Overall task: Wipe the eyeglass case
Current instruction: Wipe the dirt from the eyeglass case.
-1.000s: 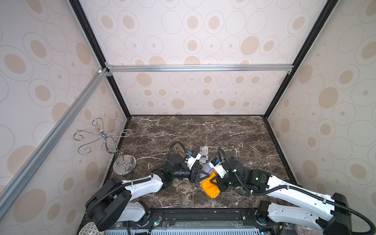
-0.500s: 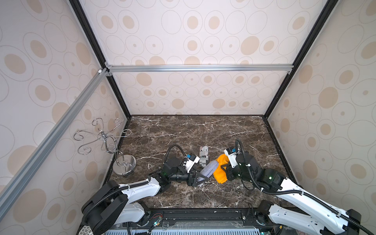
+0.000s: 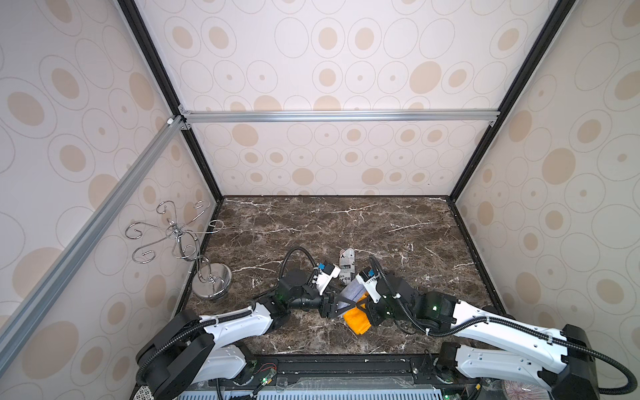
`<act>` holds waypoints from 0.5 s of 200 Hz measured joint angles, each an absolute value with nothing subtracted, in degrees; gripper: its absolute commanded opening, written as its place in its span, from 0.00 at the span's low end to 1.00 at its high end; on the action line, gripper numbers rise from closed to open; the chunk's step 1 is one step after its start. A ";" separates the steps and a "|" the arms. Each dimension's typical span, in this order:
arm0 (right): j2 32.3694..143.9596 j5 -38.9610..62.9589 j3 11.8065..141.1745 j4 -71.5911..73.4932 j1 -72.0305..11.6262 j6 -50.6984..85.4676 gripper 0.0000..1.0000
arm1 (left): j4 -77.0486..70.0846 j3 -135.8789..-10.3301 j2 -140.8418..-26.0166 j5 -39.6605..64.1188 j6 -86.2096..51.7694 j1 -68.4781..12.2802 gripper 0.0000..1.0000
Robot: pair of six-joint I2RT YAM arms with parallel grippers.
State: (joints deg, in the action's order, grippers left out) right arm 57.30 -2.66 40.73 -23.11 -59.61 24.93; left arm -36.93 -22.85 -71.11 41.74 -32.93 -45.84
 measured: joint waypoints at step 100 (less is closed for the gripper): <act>45.17 1.48 47.33 -32.05 -39.70 23.40 0.00 | -33.89 -22.85 -69.93 29.52 -30.39 -51.42 0.60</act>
State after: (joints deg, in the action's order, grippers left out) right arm 45.17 1.48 47.33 -32.05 -39.70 23.40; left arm -33.89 -22.85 -69.93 29.52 -30.39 -51.42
